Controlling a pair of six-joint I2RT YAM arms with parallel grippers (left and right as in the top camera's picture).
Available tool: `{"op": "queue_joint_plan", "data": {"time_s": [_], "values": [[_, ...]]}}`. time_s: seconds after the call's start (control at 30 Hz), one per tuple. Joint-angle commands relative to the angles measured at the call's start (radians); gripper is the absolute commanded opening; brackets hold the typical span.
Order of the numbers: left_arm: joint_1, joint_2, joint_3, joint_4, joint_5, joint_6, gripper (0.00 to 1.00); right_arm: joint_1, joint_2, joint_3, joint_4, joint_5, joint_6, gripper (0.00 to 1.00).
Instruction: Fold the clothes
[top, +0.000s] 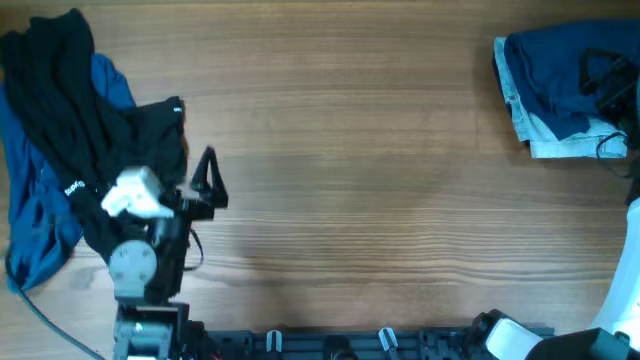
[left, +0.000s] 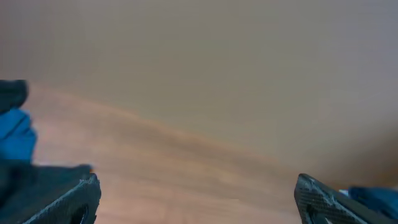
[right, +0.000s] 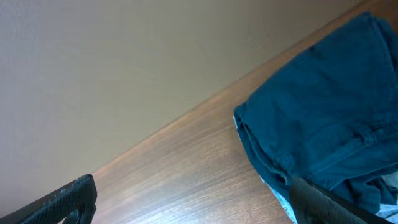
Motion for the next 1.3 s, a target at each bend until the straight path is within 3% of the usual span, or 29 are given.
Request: {"op": "queue_joint_plan", "data": {"time_s": [0.0,0.47,1.27], "values": [[0.047,-0.121,-0.088,-0.022,0.023,-0.006,1.0,-0.001,-0.002,0.004,0.002,0.007,0.003,1.0],[0.094,-0.404,-0.215,-0.302,0.018,-0.003,1.0,-0.001,-0.002,0.004,0.002,0.007,0.003,1.0],[0.094,-0.417,-0.215,-0.299,0.019,-0.009,1.0,-0.001,-0.002,0.004,0.002,0.007,0.003,1.0]]}}
